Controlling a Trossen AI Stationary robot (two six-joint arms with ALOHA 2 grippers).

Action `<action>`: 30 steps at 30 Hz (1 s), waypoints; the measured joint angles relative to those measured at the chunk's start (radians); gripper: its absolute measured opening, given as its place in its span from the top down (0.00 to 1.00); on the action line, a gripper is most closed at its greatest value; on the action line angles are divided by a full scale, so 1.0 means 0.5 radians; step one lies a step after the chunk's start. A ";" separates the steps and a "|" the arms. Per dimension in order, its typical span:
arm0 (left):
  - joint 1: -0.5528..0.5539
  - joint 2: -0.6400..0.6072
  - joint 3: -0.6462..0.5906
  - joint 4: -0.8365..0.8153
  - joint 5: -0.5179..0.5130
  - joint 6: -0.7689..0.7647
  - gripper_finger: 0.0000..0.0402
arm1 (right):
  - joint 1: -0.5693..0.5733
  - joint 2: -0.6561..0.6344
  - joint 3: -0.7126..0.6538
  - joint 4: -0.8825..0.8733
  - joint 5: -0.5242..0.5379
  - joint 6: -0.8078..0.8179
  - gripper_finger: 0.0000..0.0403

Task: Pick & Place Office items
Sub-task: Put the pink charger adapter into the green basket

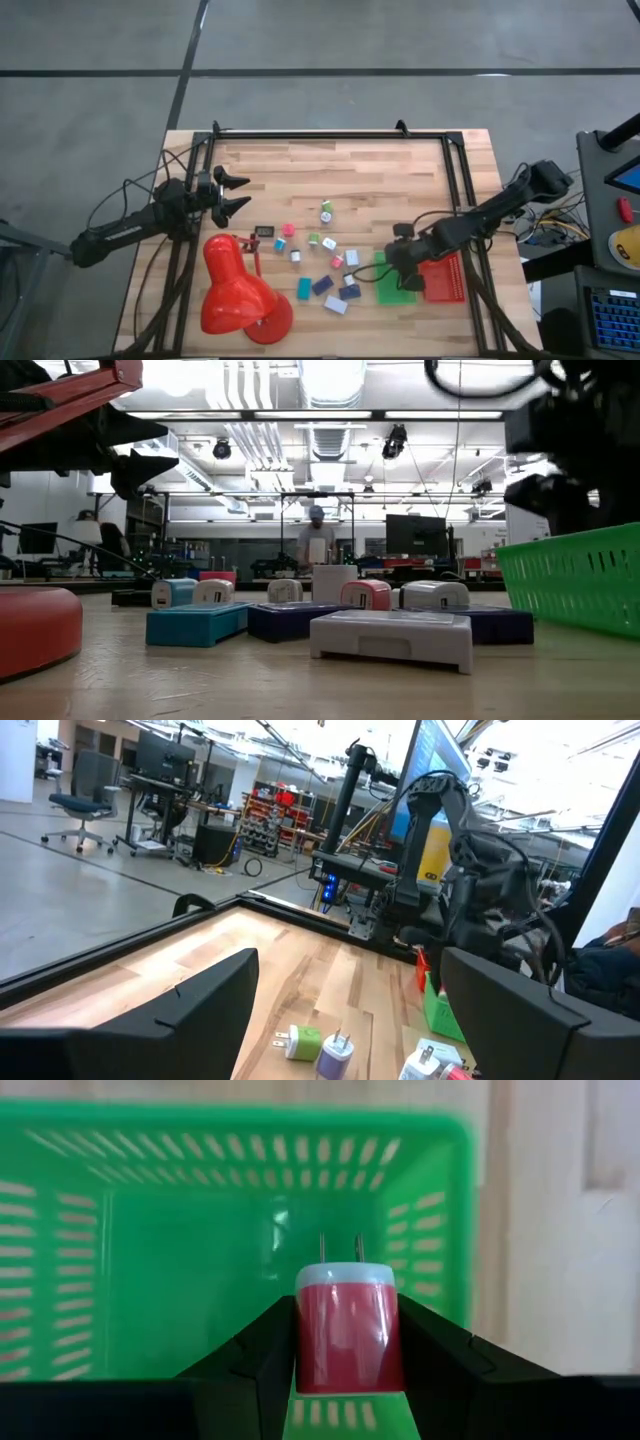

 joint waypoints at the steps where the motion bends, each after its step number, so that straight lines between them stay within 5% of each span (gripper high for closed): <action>1: 0.000 0.000 0.000 0.000 0.000 0.000 0.20 | 0.000 0.034 0.000 0.002 -0.020 0.004 0.64; 8: 0.000 0.000 0.000 0.000 0.000 0.000 0.20 | 0.022 0.190 0.000 0.069 -0.104 0.009 0.62; 30: 0.000 0.000 0.000 0.000 0.000 0.000 0.20 | 0.022 0.107 0.000 0.118 -0.101 0.060 0.50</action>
